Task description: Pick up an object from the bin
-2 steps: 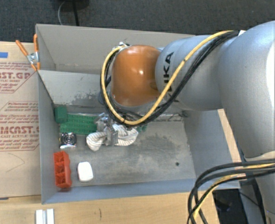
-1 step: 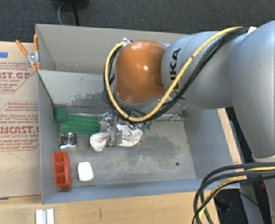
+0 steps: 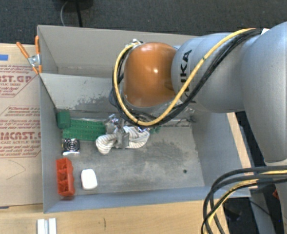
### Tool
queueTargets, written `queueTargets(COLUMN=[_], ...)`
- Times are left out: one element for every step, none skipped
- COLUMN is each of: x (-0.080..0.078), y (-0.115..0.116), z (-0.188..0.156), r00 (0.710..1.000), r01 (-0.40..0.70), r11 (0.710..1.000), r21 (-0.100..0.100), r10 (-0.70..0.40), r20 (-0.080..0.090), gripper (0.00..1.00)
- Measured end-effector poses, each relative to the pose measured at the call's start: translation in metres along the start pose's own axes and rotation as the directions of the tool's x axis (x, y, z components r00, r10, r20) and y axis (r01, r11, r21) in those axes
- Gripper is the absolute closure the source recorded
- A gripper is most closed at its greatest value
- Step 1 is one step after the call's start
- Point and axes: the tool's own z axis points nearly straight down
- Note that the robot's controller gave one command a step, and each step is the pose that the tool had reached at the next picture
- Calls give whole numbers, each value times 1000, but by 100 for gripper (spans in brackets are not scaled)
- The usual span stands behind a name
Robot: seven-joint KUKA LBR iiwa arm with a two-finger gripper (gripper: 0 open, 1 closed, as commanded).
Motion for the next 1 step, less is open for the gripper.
queueTargets(x=[-16], y=[25], z=[-115], r00=[999], r01=[23], r11=[1000], r21=[-10], r10=[-23], r20=[-28], gripper=[100])
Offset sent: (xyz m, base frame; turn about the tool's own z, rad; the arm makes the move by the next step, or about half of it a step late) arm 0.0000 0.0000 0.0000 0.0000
